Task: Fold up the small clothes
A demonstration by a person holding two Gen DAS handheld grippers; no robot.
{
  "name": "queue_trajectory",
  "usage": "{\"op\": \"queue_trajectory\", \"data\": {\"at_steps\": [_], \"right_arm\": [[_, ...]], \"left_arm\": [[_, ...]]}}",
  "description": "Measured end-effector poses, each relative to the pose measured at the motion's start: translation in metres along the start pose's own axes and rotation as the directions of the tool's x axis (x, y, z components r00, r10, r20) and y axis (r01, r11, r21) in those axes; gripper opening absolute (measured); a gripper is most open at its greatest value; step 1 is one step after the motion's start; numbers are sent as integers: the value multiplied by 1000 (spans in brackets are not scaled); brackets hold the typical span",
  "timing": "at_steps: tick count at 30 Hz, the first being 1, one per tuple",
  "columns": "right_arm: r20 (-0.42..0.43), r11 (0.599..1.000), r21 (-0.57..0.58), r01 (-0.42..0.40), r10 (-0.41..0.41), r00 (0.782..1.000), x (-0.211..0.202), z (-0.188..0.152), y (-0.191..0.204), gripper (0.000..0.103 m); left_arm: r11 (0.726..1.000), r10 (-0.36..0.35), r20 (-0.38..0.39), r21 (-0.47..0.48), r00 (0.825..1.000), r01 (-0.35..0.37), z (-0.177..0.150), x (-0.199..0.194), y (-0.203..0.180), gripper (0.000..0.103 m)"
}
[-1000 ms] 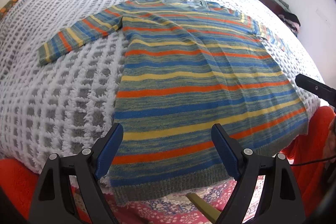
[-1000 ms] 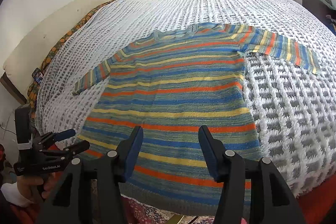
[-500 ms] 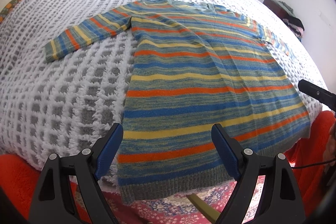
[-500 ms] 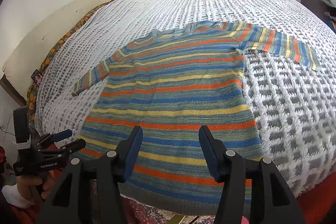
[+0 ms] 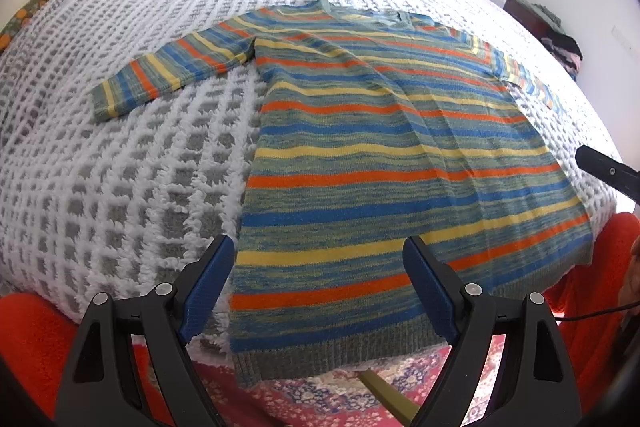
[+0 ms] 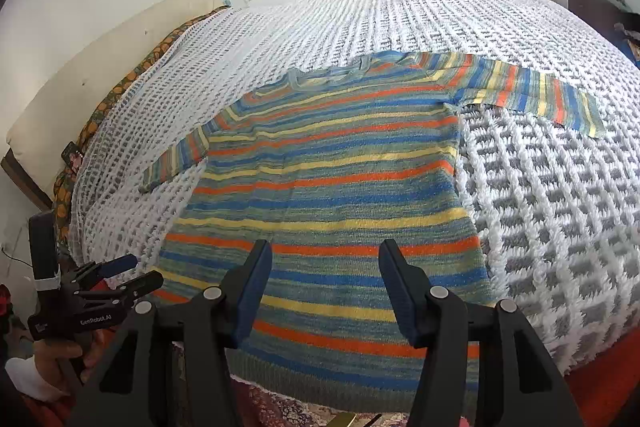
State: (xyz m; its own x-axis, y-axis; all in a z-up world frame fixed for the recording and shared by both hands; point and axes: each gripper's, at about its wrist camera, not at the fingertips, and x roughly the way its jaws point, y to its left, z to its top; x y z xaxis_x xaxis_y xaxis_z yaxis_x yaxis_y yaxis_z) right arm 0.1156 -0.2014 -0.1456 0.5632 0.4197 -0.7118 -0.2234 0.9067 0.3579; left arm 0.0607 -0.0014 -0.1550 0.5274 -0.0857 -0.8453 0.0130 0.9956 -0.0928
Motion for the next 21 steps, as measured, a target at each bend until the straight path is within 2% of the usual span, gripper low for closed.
{"op": "queue_trajectory", "data": {"at_steps": [21], "right_arm": [[38, 1000, -3, 12, -11, 999, -4, 3, 0, 56]], "left_arm": [[1000, 4, -15, 2, 1000, -4, -1, 5, 0, 88]]}}
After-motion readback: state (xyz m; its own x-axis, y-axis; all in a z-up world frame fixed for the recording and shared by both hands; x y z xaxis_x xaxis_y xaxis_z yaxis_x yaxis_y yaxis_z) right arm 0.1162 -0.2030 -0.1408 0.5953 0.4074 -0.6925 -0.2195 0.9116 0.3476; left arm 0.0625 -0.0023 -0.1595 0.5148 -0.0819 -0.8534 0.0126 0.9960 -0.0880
